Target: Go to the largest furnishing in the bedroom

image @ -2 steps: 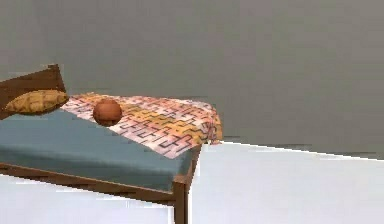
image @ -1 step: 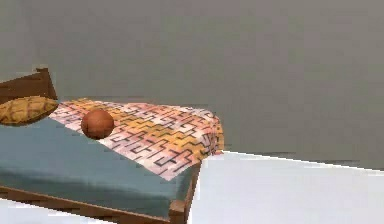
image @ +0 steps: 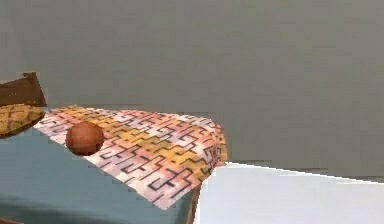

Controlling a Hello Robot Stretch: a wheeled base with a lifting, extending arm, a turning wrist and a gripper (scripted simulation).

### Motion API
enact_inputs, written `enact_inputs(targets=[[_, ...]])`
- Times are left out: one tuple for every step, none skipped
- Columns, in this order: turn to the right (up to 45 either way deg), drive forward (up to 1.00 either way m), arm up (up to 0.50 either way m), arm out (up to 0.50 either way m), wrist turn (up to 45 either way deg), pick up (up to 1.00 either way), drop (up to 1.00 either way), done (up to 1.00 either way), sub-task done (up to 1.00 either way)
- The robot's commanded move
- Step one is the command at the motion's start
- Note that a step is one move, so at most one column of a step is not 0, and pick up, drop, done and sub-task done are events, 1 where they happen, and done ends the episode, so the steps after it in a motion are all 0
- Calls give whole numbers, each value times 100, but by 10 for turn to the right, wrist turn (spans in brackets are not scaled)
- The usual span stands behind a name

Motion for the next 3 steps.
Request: enact_inputs(targets=[[450,0,0,0,0,0,0,0,0],[450,0,0,0,0,0,0,0,0],[240,0,0,0,0,0,0,0,0]])
